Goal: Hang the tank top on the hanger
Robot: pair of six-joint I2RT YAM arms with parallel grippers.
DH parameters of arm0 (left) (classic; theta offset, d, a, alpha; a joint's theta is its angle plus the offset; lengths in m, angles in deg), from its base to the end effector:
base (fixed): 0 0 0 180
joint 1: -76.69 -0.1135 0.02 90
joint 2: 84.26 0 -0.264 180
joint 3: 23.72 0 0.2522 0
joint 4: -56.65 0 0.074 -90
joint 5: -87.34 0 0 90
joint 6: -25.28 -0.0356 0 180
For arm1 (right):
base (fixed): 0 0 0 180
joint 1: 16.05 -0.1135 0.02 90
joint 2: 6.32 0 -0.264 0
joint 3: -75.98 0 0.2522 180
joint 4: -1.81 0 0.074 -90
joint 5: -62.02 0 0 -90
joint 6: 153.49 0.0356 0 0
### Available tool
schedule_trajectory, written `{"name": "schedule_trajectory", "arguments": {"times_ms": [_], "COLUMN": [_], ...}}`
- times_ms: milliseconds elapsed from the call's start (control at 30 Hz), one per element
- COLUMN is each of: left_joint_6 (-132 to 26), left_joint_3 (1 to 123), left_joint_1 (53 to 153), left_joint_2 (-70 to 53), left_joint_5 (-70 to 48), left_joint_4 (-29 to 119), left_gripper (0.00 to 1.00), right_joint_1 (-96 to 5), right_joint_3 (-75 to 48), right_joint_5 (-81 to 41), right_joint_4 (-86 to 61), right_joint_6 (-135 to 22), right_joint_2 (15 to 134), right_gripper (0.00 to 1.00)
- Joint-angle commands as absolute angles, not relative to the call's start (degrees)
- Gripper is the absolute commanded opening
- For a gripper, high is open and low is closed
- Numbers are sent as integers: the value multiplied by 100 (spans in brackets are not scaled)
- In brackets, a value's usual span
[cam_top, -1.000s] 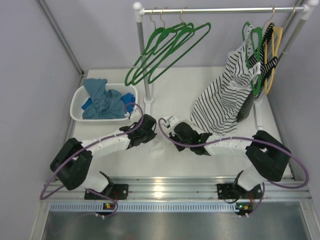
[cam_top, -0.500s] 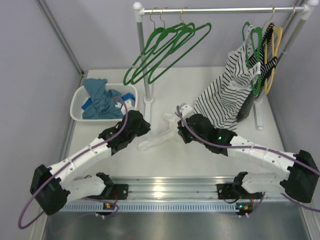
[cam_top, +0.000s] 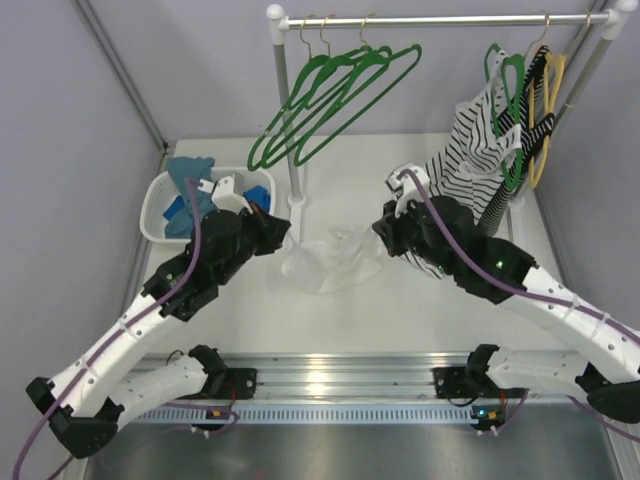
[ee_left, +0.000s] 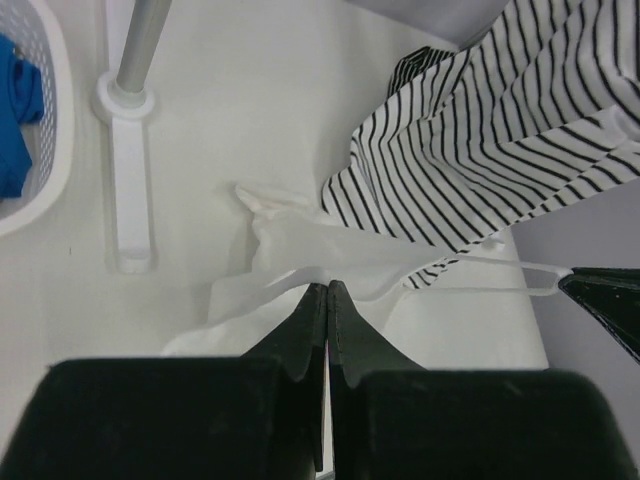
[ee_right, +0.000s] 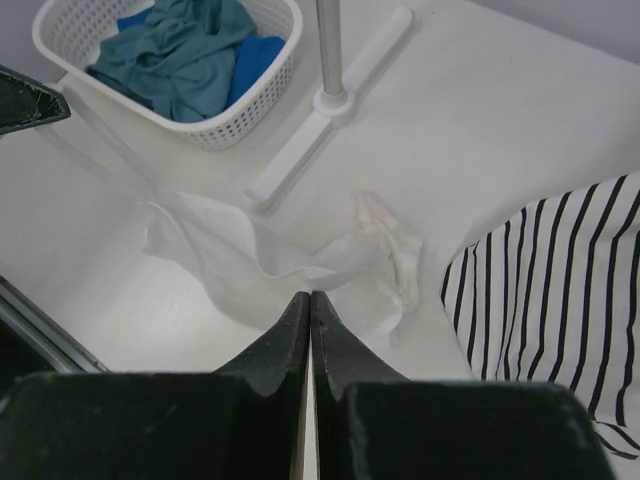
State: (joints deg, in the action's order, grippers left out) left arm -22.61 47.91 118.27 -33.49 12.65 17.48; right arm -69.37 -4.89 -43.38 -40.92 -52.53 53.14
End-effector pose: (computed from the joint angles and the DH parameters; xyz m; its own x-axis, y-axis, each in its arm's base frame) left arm 0.1495 -0.1201 0.3738 -0.4778 -0.4407 -0.7599 0.1782 0.7985 -0.5751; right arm 0.1399 0.1720 0.3936 -0.3321 -0.1391 -0.9329 -0.5727 0.8156 0.0823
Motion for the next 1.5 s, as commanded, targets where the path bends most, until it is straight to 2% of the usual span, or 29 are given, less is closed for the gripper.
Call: {"name": "schedule_trajectory", "arguments": {"times_ms": [0, 300, 433, 600, 767, 967, 1267, 1467], "left_joint_6": [-2674, -3553, -3861, -3967, -3853, -3089, -1534, -1190], "left_joint_3": [5393, 7395, 7951, 8242, 7812, 5845, 1945, 1141], "left_joint_1": [11800, 11800, 11800, 11800, 11800, 11800, 11835, 11879], "left_joint_2": [-3486, -2899, -2608, -2370, -2431, -3081, -3574, -3495], "left_joint_5": [1158, 1193, 1228, 1114, 913, 289, -679, -775], "left_joint_4": [1591, 1415, 1380, 1283, 1248, 1818, 3374, 3867], "left_gripper": [0, 0, 0, 0, 0, 0, 0, 0], "right_joint_1": [-6861, -6861, -6852, -6861, -6861, -6861, -6861, -6869], "right_joint_3": [-1344, -3242, -4015, -4264, -3325, -1067, 2220, 3207], "right_joint_5": [-4723, -5154, -5268, -5321, -5277, -4935, -4039, -3678], "right_joint_4": [-4534, -5053, -5185, -5308, -5238, -4887, -4123, -3674], "right_joint_6": [-5365, -5830, -6015, -5998, -5515, -4558, -2747, -2122], "right_joint_2": [5203, 5633, 5906, 6083, 5820, 4889, 3992, 4096], "right_gripper": [0, 0, 0, 0, 0, 0, 0, 0]}}
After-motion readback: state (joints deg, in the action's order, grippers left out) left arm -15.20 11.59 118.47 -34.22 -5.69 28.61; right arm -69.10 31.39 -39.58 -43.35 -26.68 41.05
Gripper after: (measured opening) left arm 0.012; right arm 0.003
